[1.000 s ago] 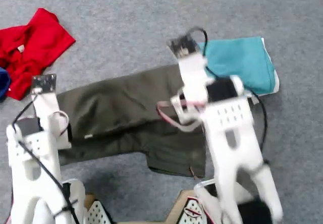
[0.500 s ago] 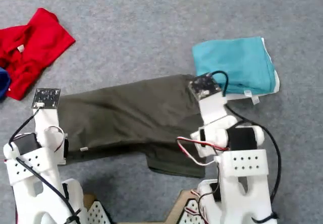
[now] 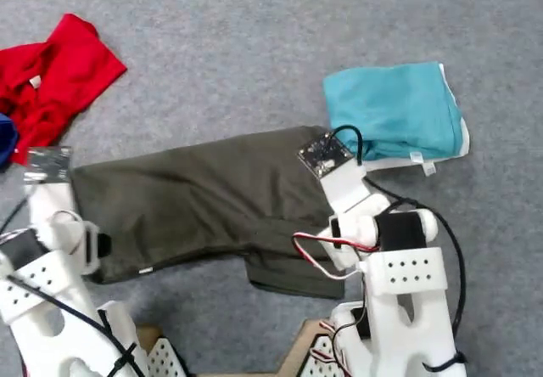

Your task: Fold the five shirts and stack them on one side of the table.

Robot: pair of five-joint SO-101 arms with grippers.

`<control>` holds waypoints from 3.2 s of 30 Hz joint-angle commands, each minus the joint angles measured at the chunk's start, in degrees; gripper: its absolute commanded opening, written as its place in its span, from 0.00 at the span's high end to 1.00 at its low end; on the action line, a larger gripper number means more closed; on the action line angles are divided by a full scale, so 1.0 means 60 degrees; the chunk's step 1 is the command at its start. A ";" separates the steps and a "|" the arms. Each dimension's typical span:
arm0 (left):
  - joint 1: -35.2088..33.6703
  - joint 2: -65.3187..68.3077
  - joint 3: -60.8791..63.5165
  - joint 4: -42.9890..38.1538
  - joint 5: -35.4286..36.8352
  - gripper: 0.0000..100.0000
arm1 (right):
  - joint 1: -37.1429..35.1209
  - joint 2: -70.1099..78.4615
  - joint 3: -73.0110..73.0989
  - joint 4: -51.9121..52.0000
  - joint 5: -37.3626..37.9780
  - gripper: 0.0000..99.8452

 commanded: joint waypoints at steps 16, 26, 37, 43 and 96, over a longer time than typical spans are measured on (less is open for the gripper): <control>0.2967 0.6168 -0.3538 -0.3429 0.4908 0.97 | -0.1304 0.7465 -0.5590 -0.3751 -0.3707 0.99; 0.2674 1.1473 -0.7436 -0.2681 0.5773 0.97 | -0.1011 1.2960 -0.9560 -0.4527 -0.4337 0.99; 0.1839 1.3670 -1.0674 -0.1641 0.6066 0.97 | -0.0278 1.5626 -1.3355 -0.3604 -0.4293 0.99; 0.1853 1.3612 -1.1128 -0.1509 0.5407 0.97 | -0.0835 1.5641 -1.4923 -0.1495 -0.4278 0.99; 0.3040 1.2454 -0.7040 -0.2667 0.4278 0.97 | -0.4821 0.6674 -0.0974 -0.1538 -0.1656 0.99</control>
